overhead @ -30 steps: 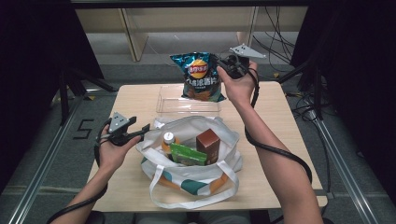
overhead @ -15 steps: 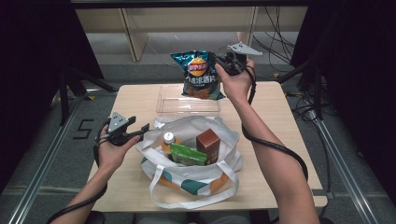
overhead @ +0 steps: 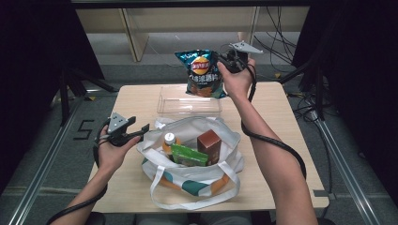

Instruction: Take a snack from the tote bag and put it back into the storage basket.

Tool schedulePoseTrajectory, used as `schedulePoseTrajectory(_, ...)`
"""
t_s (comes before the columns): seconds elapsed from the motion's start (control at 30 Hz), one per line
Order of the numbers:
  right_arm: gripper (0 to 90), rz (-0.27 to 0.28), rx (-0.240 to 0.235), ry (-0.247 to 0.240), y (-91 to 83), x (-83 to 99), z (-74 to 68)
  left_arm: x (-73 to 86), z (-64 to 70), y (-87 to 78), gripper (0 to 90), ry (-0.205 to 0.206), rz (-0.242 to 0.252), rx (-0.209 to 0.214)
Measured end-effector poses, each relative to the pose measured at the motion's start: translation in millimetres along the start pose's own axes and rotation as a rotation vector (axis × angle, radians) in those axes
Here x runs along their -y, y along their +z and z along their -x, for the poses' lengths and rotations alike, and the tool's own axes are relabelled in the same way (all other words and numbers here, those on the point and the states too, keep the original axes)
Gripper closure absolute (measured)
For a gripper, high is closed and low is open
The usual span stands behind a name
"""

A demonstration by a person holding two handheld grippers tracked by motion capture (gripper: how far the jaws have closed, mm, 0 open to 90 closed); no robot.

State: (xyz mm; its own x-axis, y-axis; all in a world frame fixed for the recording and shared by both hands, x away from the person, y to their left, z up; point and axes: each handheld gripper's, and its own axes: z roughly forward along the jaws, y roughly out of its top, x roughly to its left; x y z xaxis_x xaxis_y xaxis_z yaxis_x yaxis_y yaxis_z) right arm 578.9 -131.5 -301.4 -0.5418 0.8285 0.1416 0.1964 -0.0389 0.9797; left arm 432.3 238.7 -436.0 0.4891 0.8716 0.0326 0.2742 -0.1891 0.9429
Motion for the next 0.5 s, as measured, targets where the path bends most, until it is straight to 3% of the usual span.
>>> schedulePoseTrajectory(0.1,90.0,-0.010,0.001,-0.006,3.3,2.0,2.6,-0.2,0.1,-0.2,34.5,0.002,0.000,0.000)
schedulePoseTrajectory(0.13,90.0,-0.012,0.008,0.018,3.3,2.5,2.2,-0.2,0.1,-0.2,34.5,0.000,0.001,0.000)
schedulePoseTrajectory(0.23,90.0,-0.008,0.003,0.011,6.2,3.0,5.0,-0.1,-0.2,-0.1,34.5,0.000,0.001,0.000)
schedulePoseTrajectory(0.27,90.0,-0.006,0.010,0.034,6.6,2.8,3.7,0.0,-0.2,-0.3,34.5,0.000,0.000,0.000)
schedulePoseTrajectory(0.4,90.0,-0.008,0.005,0.018,10.5,3.2,4.6,0.0,-0.7,-0.7,34.5,-0.001,-0.002,-0.005)
schedulePoseTrajectory(0.5,90.0,-0.018,0.006,0.034,13.0,5.3,3.3,0.1,-0.6,-0.2,34.5,0.000,0.005,0.004)
